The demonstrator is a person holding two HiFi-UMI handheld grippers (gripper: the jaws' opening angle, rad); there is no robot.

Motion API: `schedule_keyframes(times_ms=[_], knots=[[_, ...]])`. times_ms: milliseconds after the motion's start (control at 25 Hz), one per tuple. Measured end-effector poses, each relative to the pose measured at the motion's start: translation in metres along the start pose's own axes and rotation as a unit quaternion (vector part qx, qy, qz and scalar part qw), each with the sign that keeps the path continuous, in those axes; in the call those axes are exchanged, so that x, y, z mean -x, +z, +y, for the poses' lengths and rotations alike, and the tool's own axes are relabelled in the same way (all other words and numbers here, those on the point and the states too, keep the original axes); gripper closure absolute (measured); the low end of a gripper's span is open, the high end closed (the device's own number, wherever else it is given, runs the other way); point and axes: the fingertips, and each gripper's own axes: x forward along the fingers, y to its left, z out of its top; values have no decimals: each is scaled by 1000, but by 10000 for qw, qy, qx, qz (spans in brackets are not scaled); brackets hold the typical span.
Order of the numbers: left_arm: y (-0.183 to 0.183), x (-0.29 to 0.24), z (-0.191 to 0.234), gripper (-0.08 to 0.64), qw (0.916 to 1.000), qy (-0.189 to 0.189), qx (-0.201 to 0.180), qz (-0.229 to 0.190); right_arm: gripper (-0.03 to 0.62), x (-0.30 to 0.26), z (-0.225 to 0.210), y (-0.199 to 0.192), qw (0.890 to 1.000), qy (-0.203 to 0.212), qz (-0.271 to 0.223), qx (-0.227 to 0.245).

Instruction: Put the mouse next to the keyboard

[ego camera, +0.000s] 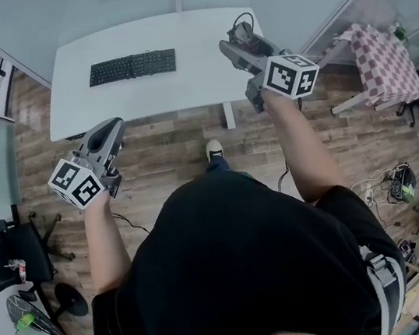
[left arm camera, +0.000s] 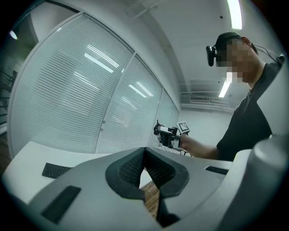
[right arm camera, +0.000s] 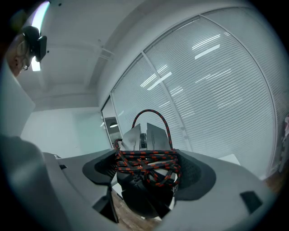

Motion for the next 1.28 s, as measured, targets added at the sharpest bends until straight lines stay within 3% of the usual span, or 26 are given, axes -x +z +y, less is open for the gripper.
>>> schedule_keyframes(times_ms=[800,1280], knots=[[6,-80,37,537,9997,146,82,203,184,-54,-79,12,9996,115,251,-112],[15,-113,67,537,9994,288,214,5,184,-90,-113,14,9986,195,458,-172]])
